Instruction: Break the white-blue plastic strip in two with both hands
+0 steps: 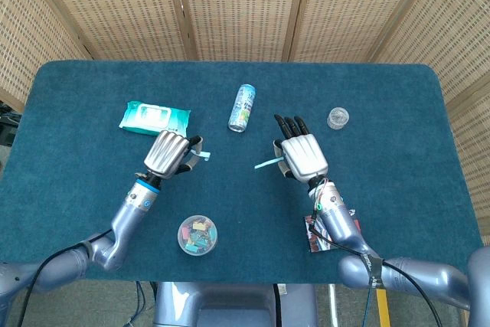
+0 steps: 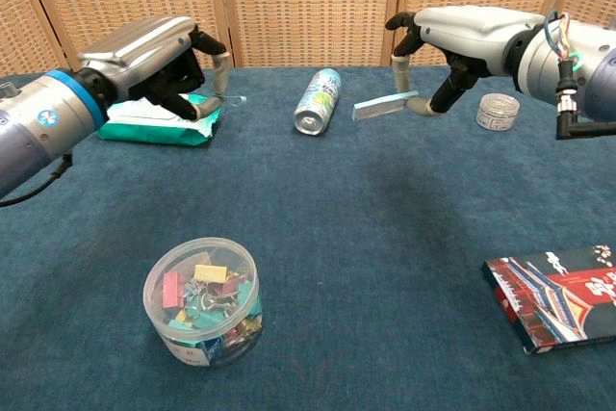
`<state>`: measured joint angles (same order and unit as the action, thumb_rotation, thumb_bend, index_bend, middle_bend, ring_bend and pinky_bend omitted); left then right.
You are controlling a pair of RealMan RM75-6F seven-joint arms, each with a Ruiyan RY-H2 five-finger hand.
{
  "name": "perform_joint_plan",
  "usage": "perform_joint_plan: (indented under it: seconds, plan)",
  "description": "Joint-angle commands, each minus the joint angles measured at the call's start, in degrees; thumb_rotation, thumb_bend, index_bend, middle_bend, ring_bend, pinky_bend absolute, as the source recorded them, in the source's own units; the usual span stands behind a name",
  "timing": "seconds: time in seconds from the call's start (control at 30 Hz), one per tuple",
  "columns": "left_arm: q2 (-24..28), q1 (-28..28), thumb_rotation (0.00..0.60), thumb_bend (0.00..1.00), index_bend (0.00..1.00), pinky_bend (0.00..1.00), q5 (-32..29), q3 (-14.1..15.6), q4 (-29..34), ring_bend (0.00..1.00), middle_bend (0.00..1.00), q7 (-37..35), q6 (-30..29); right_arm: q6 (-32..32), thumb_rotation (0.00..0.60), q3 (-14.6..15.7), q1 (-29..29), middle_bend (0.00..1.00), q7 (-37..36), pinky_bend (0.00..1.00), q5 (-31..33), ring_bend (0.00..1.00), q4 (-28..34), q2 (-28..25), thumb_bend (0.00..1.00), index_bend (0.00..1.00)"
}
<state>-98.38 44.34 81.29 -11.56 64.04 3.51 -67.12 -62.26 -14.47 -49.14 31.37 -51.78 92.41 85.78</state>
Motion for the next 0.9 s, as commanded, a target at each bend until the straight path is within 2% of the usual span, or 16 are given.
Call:
perform_joint_plan:
  seconds: [0.03,0.1,0.13,0.17,0.2,0.23,0.3,0.33,0.37,0.43,0.57,0.73,0.9]
  plan:
    - [1.8,-2.2,0.6,0.58,0.8,0.98,1.0,1.8,-3.5,1.0,0.99,-4.0,-1.2,0.5,0.6,0.3,-0.1,0.01,-0.4,0.0,-0.1,0.0,-1.5,1.0,0.57,0.62]
    - [2.0,-2.7,0.6,0.48,0.8,0.98,1.1,2.2,-5.0,0.98,0.95,-5.0,-1.3,0.6,0.6,0.4,-0.2,0.01,-0.3,0.0,0.1,0.0,-2.4,1.6,0.57,0.62]
    - [2.1,-2.8,0.6,0.39,0.78,0.97,1.3,2.5,-6.0,0.93,0.89,-5.6,-1.3,0.7,0.6,0.4,-0.2,0.01,-0.3,0.0,0.3,0.0,-3.1,2.0,0.57,0.62]
    - [2.2,-3.0,0.6,0.31,0.73,0.92,1.5,2.7,-6.8,0.86,0.82,-6.1,-1.3,0.8,0.6,0.5,-0.3,0.01,-0.2,0.0,0.6,0.0,-3.8,2.5,0.55,0.61]
    - [2.3,-3.1,0.6,0.23,0.66,0.86,1.7,2.8,-7.4,0.77,0.73,-6.4,-1.3,0.8,0.6,0.5,-0.4,0.01,-0.1,0.0,0.7,0.0,-4.2,2.8,0.48,0.55]
    - [2.4,-3.1,0.6,0.11,0.53,0.72,1.8,3.0,-8.0,0.58,0.54,-6.7,-1.3,0.7,0.6,0.5,-0.4,0.0,0.0,0.0,0.7,0.0,-4.8,3.1,0.37,0.48]
    - [3.0,-3.4,0.6,0.01,0.23,0.44,1.2,3.4,-8.4,0.22,0.16,-6.1,0.2,0.4,0.6,0.6,-0.3,0.0,-0.2,0.0,0.4,0.0,-5.7,3.5,0.07,0.18]
    - [4.0,-3.5,0.6,0.0,0.14,0.36,0.1,3.7,-7.6,0.12,0.07,-4.7,2.3,0.3,0.6,0.6,0.0,0.0,-0.6,0.0,0.5,0.0,-5.8,3.6,0.01,0.1]
    - [4.7,-3.6,0.6,0.0,0.05,0.28,-0.6,3.7,-6.7,0.04,0.01,-3.9,3.2,0.4,0.6,0.6,0.2,0.0,-0.7,0.0,0.8,0.0,-5.8,3.5,0.0,0.02]
    - [6.6,-4.0,0.6,0.0,0.0,0.22,-2.0,3.4,-4.2,0.0,0.0,-2.0,4.5,0.6,0.6,0.3,0.7,0.0,-1.0,0.0,2.1,0.0,-5.0,2.8,0.0,0.0]
    - [10.3,-5.5,0.6,0.0,0.0,0.18,-2.7,3.3,0.6,0.0,0.0,-2.3,3.9,-0.6,0.6,-0.2,2.3,0.0,-3.1,0.0,1.7,0.0,-1.9,0.7,0.0,0.0]
    - [18.0,-8.8,0.6,0.0,0.0,0.12,-2.4,4.1,9.5,0.0,0.0,-3.6,1.5,-4.8,0.6,1.9,7.4,0.0,-7.6,0.0,-4.7,0.0,4.8,-5.7,0.0,0.0]
    - [24.3,-13.9,0.6,0.0,0.0,0.06,-1.7,4.8,17.2,0.0,0.0,-4.9,-4.9,-10.9,0.6,5.7,13.9,0.0,-14.5,0.0,-14.7,0.0,6.4,-11.4,0.0,0.0]
